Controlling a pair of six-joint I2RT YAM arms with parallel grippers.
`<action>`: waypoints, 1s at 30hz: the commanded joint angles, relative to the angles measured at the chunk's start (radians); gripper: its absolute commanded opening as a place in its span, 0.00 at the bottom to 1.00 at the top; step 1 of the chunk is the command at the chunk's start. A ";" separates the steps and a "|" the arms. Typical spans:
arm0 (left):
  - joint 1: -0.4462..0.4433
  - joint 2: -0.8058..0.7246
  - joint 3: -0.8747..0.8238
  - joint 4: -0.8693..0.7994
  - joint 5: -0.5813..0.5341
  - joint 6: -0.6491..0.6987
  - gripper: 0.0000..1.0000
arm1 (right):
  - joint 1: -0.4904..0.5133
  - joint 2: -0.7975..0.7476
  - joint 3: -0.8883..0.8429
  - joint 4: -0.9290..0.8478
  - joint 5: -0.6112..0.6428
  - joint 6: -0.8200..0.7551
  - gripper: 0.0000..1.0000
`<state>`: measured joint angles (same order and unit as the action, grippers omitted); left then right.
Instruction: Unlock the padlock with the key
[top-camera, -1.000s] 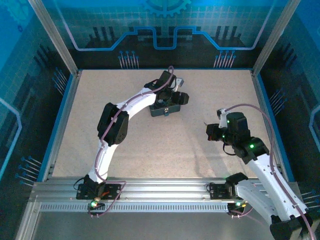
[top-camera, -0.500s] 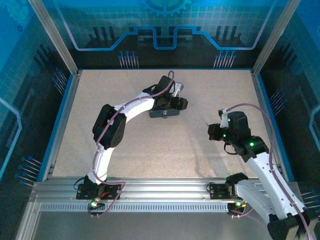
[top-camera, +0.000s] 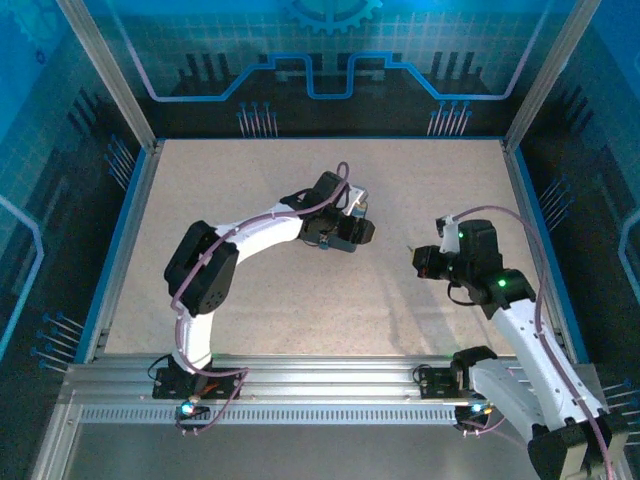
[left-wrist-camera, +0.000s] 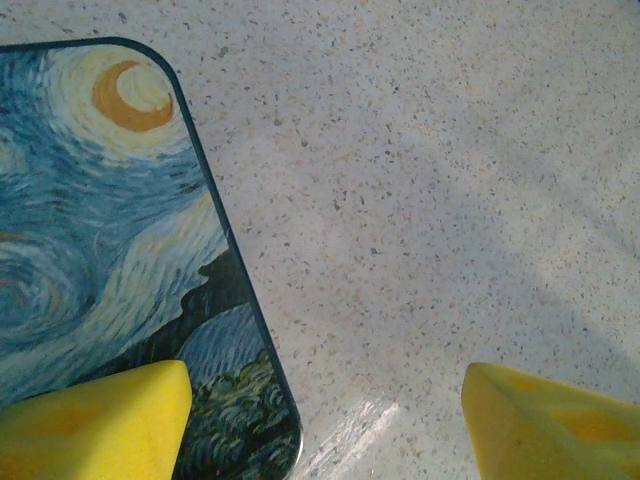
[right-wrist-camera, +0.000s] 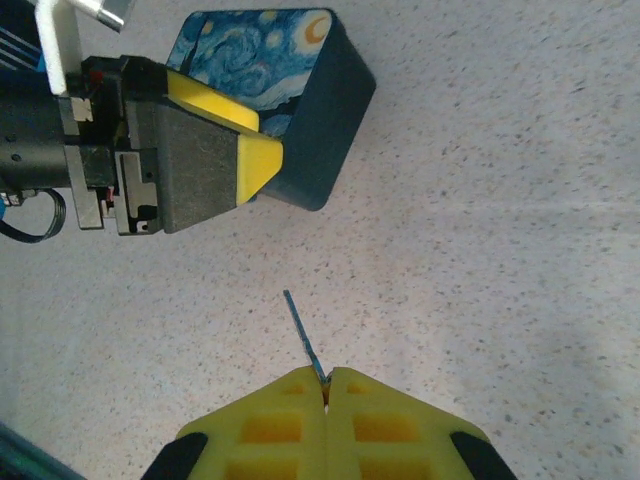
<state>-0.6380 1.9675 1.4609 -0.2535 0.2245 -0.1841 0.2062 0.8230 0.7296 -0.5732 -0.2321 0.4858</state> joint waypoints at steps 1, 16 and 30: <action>-0.002 -0.113 -0.029 0.021 0.013 -0.005 0.74 | -0.010 0.029 -0.040 0.105 -0.103 0.042 0.00; 0.069 -0.581 -0.607 0.285 -0.068 -0.046 0.81 | 0.109 0.429 -0.033 0.635 -0.236 0.215 0.00; 0.076 -0.444 -0.788 0.554 -0.127 -0.036 0.83 | 0.136 0.832 0.207 0.783 -0.279 0.262 0.00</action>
<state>-0.5713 1.4803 0.6655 0.2085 0.1238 -0.2108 0.3294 1.6165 0.8917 0.1692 -0.4839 0.7376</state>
